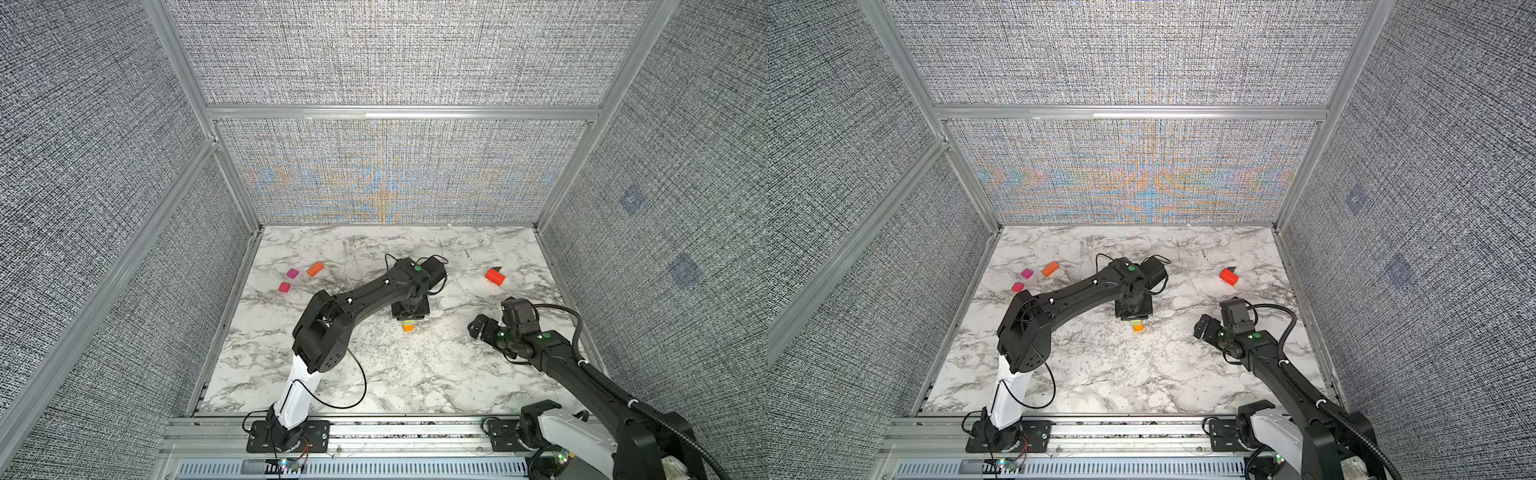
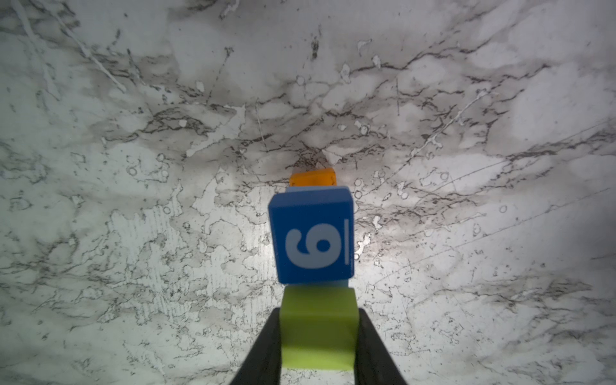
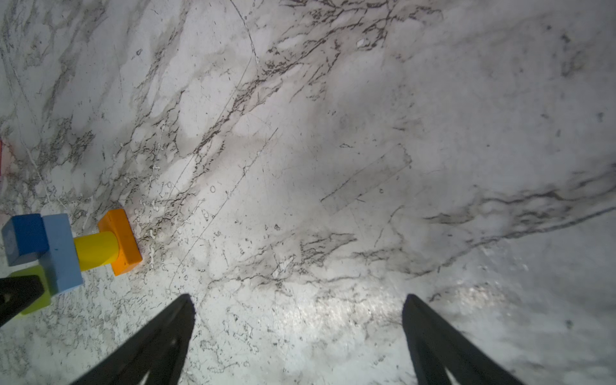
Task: Build the wood block tower
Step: 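Lower the lime-green cube beside the light-blue block under the blue cube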
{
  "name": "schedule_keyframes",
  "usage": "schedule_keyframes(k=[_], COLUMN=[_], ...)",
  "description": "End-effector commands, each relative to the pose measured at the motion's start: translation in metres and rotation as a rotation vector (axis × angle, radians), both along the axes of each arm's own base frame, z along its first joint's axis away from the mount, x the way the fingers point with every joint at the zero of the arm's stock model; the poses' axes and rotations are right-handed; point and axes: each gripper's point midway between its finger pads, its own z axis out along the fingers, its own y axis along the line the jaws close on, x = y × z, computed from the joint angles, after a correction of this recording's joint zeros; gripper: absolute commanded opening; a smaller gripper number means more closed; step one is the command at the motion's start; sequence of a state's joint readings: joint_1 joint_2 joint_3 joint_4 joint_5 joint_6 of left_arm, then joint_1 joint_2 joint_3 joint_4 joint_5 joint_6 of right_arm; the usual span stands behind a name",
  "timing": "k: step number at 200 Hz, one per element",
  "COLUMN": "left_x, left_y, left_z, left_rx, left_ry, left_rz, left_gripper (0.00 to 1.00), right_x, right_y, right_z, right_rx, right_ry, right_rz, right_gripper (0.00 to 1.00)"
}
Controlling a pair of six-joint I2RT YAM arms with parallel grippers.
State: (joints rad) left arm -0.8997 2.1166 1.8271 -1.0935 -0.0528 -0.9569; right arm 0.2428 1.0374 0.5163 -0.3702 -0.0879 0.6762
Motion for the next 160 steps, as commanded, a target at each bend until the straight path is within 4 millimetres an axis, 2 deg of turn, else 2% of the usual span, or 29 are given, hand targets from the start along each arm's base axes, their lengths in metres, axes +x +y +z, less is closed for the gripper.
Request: schedule_keyframes(k=[1,122,160], left_x=[0.0028,0.0068,0.0084], left_y=[-0.0015,0.0011,0.0002], left_z=[0.0000,-0.0018,-0.0024], left_rx=[-0.004,0.005,0.002], left_ry=[-0.008,-0.010,-0.012], left_rz=[-0.004,-0.003,-0.002], left_gripper=[0.31,0.32,0.35], right_x=[0.0016,0.0026,0.0023], right_y=[0.0007,0.0022,0.0029], right_z=[0.0019,0.0014,0.0000], right_rx=[-0.002,0.001,0.002], right_ry=[-0.008,-0.002,0.005], right_rz=[0.010,0.019,0.022], right_gripper=[0.99,0.99,0.99])
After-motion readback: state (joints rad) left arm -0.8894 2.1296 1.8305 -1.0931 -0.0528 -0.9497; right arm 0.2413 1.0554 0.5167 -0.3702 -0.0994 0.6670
